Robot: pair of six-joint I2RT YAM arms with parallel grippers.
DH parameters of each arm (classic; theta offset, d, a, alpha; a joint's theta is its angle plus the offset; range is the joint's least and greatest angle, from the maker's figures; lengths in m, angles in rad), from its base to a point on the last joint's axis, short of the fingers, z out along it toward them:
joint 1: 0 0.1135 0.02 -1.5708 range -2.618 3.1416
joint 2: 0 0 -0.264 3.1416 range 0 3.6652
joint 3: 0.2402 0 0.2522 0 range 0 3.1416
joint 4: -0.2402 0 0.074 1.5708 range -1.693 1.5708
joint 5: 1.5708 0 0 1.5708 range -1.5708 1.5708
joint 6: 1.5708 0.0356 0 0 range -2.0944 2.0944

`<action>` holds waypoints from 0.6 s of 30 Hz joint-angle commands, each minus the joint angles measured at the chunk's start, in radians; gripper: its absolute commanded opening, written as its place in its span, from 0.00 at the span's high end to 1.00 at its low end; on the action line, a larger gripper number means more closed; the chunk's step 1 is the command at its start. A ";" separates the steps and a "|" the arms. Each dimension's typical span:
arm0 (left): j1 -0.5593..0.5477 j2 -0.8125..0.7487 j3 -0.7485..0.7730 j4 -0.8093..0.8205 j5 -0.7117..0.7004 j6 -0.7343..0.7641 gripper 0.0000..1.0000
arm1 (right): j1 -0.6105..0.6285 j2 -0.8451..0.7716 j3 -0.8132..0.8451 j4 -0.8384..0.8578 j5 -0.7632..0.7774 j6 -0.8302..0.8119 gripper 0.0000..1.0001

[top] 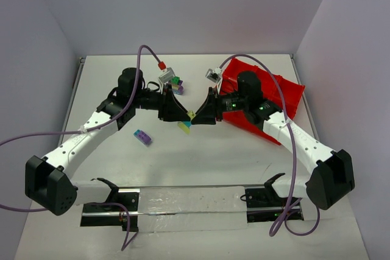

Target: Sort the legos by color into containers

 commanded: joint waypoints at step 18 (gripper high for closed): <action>0.047 -0.072 -0.013 -0.018 0.026 0.040 0.14 | 0.001 -0.055 0.028 0.056 0.052 0.005 1.00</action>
